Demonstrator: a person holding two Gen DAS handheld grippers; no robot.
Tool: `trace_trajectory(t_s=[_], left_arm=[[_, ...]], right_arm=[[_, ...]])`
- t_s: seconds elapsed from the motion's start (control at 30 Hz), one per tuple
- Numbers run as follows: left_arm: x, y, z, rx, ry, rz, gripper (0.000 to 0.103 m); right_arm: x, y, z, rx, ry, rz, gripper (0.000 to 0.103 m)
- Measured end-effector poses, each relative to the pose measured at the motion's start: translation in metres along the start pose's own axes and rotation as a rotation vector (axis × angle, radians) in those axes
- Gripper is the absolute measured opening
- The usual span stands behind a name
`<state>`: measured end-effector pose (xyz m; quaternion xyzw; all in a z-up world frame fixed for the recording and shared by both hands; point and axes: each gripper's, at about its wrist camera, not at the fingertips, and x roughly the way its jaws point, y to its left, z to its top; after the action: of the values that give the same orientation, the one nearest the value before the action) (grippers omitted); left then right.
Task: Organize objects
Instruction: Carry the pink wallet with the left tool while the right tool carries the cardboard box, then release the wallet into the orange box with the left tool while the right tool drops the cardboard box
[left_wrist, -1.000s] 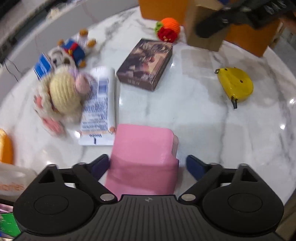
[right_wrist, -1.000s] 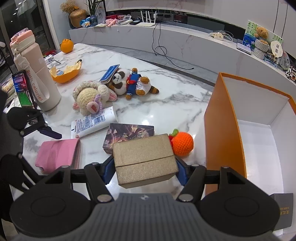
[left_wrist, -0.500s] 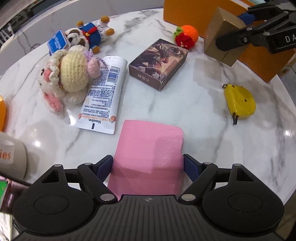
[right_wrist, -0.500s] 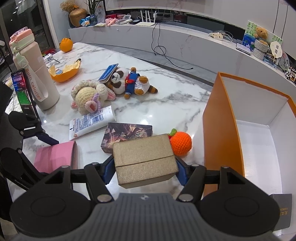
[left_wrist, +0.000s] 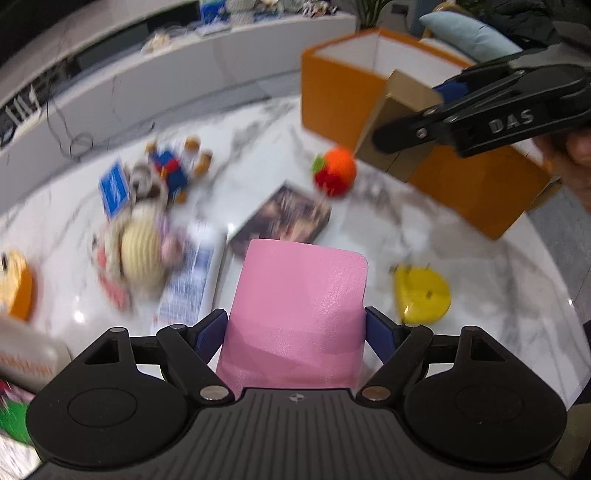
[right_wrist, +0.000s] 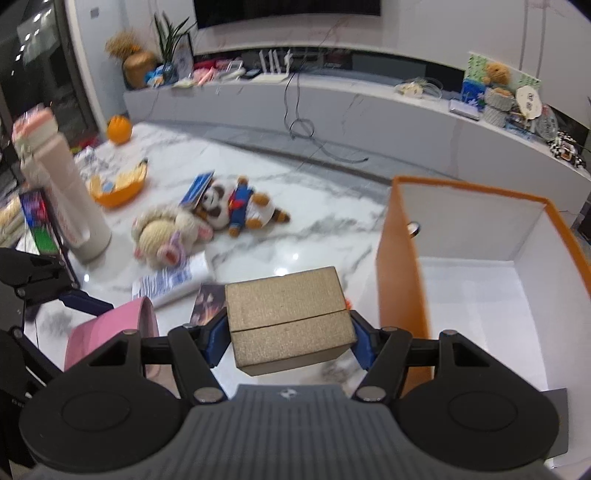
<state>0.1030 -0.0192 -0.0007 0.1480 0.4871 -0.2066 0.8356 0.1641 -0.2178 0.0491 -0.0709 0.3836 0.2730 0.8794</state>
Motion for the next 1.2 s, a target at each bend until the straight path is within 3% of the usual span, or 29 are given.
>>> trace_trajectory(t_s=[0.33,0.53,0.83,1.2], left_arm=[[-0.013,-0.046,0.069,0.076,-0.142,-0.017,0.092],[-0.013,-0.083,0.114,0.15,-0.208,-0.046,0.092],[0.01,-0.135,0.168,0.239,-0.247,-0.044,0.092],[0.062,-0.162,0.195,0.236,-0.181,-0.014,0.092]], right_arm=[[-0.048,-0.061,0.007,0.174,-0.164,-0.004,0.066],[-0.073,-0.103,0.002,0.287,-0.225,-0.066,0.066],[-0.084,-0.146,-0.017,0.395,-0.204,-0.172,0.066],[-0.07,-0.192,-0.039,0.493,-0.134,-0.256,0.066]])
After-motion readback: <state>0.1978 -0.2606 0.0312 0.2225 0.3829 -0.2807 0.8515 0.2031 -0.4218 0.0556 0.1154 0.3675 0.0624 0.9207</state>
